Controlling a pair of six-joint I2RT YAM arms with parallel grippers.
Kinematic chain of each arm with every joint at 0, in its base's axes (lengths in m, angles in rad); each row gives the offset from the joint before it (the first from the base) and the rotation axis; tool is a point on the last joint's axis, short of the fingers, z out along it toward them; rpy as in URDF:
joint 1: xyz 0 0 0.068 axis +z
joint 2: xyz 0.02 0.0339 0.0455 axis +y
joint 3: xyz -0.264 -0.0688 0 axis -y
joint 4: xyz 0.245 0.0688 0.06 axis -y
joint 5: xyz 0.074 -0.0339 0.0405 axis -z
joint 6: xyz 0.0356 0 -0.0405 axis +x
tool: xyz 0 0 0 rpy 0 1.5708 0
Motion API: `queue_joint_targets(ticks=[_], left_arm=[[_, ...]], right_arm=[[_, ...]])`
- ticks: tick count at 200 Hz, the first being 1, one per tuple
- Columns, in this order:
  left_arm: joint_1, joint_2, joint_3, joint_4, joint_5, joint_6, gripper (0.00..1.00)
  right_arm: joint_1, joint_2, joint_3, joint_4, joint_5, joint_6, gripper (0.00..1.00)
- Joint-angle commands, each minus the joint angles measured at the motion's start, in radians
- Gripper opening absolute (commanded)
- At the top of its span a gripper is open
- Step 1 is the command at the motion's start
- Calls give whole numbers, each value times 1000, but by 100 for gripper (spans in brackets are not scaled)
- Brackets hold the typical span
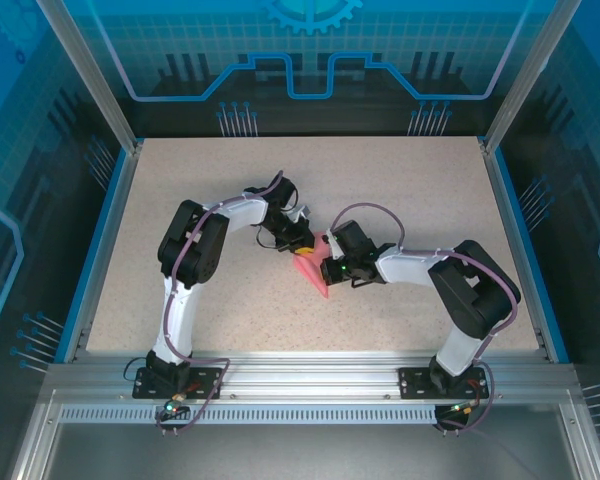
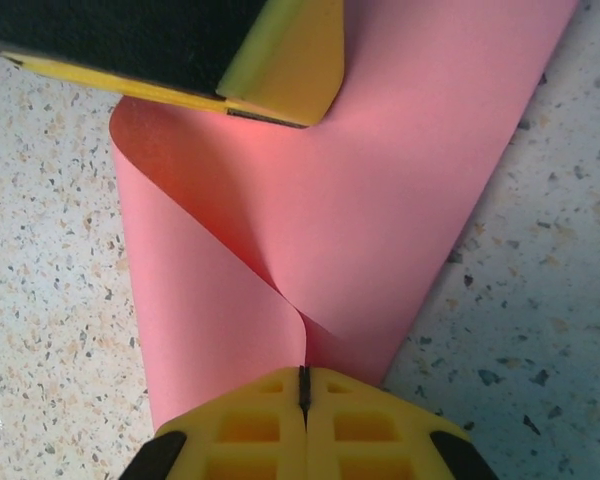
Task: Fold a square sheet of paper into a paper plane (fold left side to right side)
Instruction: Third fold the triangle at the center of the table.
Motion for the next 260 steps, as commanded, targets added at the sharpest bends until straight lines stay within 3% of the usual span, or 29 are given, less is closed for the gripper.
queue_joint_targets(ticks=[1, 260], left_arm=[[-14, 49, 4, -53, -54, 19, 10], [-13, 49, 4, -55, -52, 17, 10]], right_arm=[[-18, 2, 35, -5, -12, -5, 0], [-19, 14, 54, -35, 16, -11, 0]])
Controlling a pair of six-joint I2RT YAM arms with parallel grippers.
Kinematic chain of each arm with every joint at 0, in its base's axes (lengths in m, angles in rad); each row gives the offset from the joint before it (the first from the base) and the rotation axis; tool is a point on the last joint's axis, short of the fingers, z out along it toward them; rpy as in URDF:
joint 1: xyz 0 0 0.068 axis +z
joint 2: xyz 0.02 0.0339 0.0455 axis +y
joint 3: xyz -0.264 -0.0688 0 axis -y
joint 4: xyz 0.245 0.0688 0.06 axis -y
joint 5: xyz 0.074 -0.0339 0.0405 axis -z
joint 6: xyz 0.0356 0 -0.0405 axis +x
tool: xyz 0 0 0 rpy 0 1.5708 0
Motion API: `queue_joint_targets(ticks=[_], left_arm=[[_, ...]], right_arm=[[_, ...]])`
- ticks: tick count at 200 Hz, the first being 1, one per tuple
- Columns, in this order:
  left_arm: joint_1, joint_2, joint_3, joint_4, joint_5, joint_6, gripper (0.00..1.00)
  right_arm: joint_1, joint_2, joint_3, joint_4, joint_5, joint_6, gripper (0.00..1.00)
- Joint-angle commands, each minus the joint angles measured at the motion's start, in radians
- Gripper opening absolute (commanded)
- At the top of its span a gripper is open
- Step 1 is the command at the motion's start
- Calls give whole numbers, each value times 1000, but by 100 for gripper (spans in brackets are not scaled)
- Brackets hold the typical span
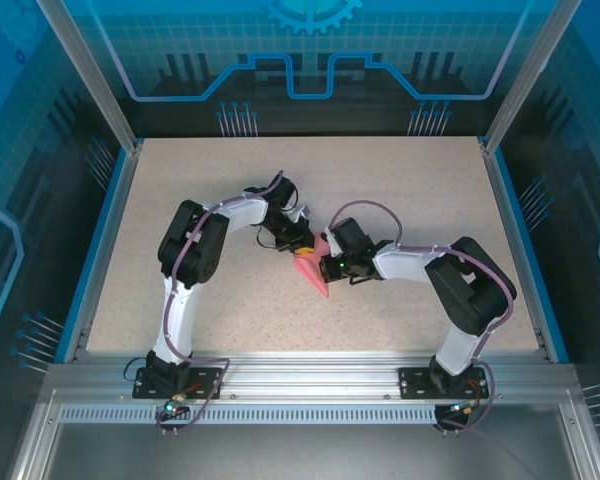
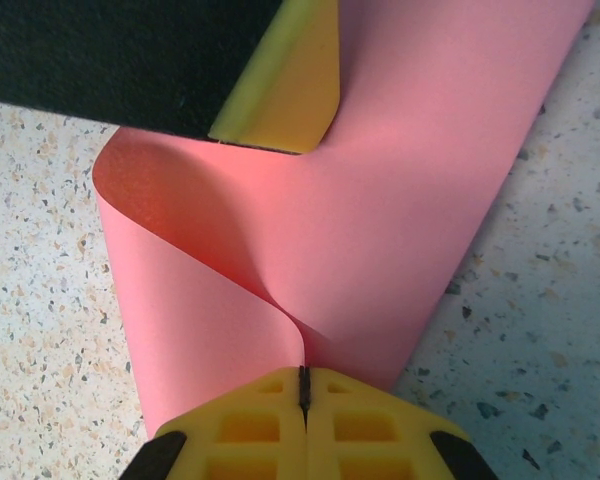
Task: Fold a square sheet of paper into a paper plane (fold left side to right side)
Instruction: Third fold the triangle at the center of the table.
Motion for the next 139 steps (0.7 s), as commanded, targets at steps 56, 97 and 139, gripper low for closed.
queue_joint_targets(ticks=[56, 97, 139], left_arm=[[-15, 49, 1, -52, -50, 18, 10], [-14, 45, 1, -52, -49, 18, 10], [-13, 40, -1, -53, -49, 20, 11]], right_arm=[[-16, 30, 20, -31, 19, -14, 0], [-15, 48, 46, -59, 25, -25, 0], [-15, 60, 31, -78, 22, -27, 0]])
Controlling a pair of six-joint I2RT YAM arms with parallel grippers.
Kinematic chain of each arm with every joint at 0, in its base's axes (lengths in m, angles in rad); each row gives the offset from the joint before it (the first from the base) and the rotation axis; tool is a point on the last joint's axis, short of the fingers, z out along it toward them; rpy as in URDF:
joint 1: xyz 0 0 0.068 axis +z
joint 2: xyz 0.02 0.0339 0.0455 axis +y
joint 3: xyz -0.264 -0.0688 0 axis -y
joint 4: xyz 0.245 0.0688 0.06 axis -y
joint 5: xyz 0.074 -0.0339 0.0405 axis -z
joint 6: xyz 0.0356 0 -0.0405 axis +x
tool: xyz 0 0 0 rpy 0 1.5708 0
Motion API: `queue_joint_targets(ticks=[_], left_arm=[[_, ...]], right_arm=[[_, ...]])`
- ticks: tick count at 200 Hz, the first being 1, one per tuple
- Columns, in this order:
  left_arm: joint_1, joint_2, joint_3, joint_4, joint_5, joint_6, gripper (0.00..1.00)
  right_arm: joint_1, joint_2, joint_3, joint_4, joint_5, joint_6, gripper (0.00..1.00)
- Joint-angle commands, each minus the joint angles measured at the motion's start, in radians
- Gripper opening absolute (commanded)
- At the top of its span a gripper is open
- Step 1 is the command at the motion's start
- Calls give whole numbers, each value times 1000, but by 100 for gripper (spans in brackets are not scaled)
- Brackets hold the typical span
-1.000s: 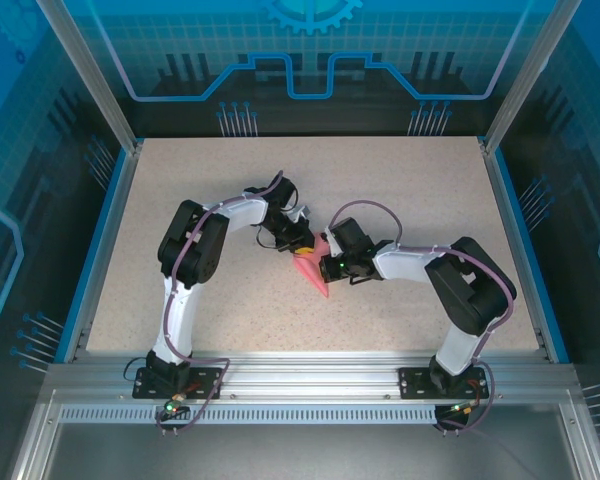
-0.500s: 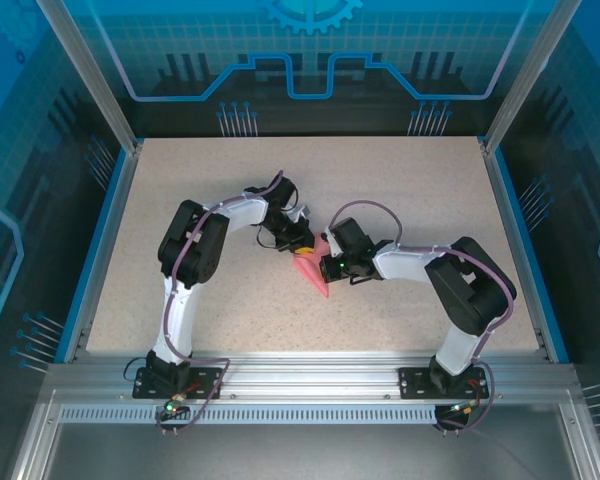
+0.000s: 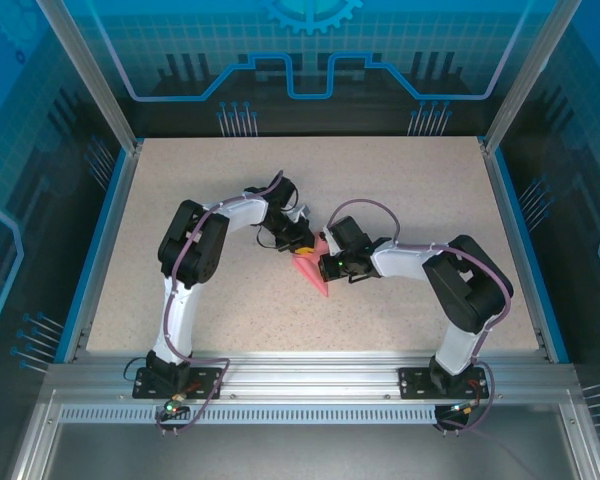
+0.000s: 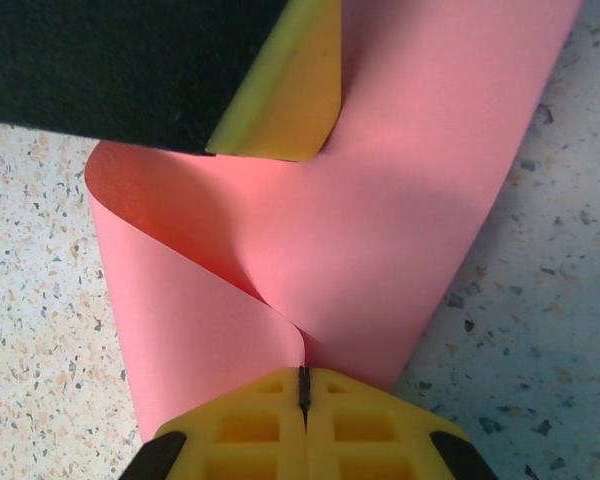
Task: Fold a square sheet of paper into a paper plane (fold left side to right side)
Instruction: Third fold the triangle at the center of the table.
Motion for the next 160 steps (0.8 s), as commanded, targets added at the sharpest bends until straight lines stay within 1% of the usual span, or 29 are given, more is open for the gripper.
queue_joint_targets(ticks=[1, 35, 51, 98, 116, 131, 146, 160], left_arm=[[-14, 39, -1, -53, -49, 20, 11], [-13, 15, 7, -61, -51, 30, 15], [-12, 0, 30, -82, -57, 43, 19], [33, -59, 97, -135, -73, 73, 30], [59, -108, 83, -134, -89, 75, 30], [72, -164, 40, -121, -113, 80, 30], [73, -227, -30, -90, -119, 85, 26], [72, -277, -107, -44, -87, 79, 22]], right_arm=[[-15, 38, 1, -47, 18, -15, 0], [-6, 34, 1, -80, 8, -19, 0], [0, 34, -19, -97, 4, -22, 0], [12, 36, -36, -129, -2, -25, 0], [12, 36, -34, -133, -4, -27, 0], [13, 36, -31, -135, -6, -29, 0], [15, 36, -30, -135, -7, -31, 0], [13, 40, -24, -136, -10, -33, 0]])
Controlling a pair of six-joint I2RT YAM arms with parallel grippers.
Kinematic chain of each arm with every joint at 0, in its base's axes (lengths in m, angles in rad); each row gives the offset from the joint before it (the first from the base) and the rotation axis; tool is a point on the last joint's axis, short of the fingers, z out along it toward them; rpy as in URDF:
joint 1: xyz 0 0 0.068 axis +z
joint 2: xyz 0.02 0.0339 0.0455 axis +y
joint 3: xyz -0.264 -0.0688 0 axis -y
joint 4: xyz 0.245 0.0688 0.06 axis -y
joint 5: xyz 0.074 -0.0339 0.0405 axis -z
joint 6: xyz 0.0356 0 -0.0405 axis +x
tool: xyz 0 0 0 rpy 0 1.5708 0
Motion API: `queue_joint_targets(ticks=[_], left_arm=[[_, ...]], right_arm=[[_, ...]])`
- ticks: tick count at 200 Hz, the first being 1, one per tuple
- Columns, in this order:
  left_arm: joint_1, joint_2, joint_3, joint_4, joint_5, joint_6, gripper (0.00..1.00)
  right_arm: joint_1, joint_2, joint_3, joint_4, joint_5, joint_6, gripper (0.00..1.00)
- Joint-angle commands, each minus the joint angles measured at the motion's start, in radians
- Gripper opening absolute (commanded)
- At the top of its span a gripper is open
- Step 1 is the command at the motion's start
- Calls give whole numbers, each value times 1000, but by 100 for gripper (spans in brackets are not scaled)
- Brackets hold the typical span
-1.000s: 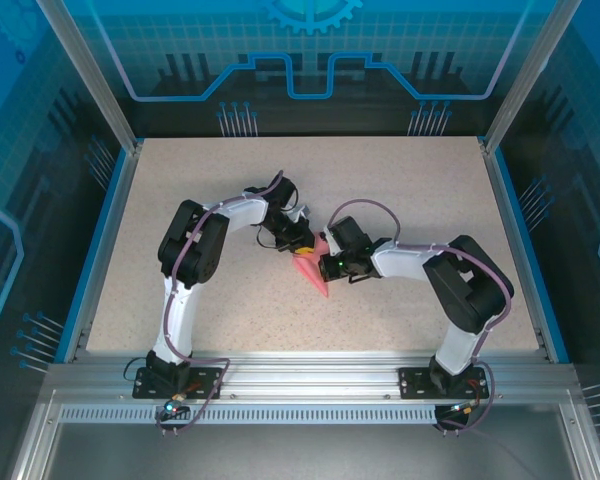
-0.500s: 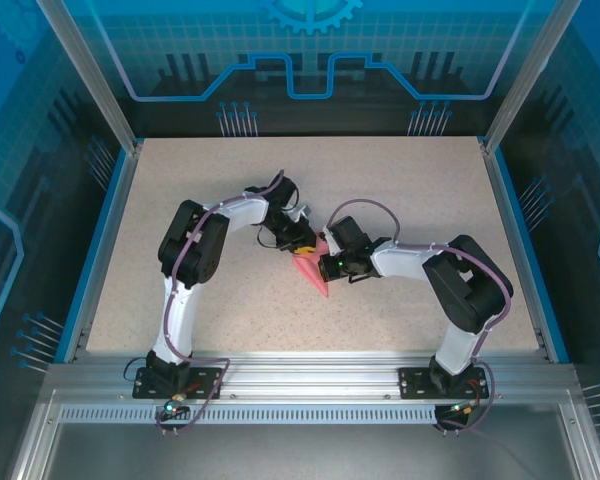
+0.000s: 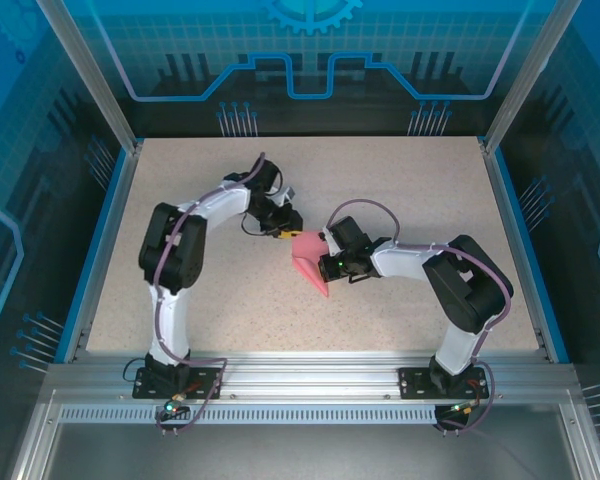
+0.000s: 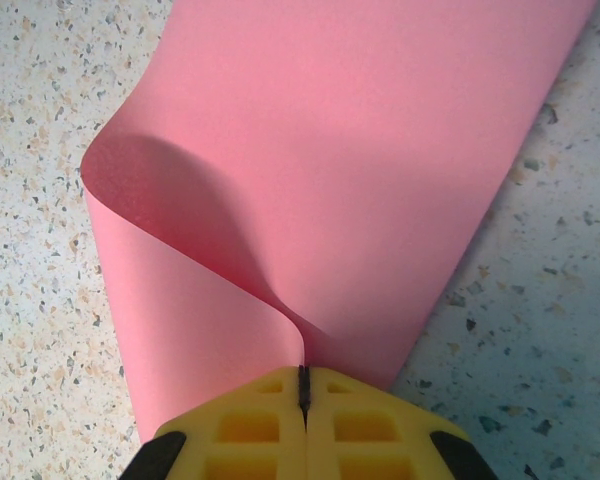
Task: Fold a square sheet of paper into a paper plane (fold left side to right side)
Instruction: Third fold the triangle at the center of the table.
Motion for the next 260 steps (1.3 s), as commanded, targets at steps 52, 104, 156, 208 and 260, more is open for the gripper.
queue_joint_targets(ticks=[52, 104, 156, 208, 260], left_arm=[[-66, -213, -309, 193, 131, -18, 14], [-122, -144, -307, 217, 125, -41, 13], [-134, -81, -296, 210, 102, -36, 13], [-135, -74, -319, 186, 50, -24, 13], [-135, -70, -336, 174, 23, -20, 12]], right_arm=[[13, 51, -17, -135, -14, -25, 0], [17, 53, -17, -144, -11, -24, 0], [17, 58, -16, -152, -3, -22, 0], [17, 63, -11, -162, 2, -27, 0], [18, 66, -11, -165, 7, -28, 0]])
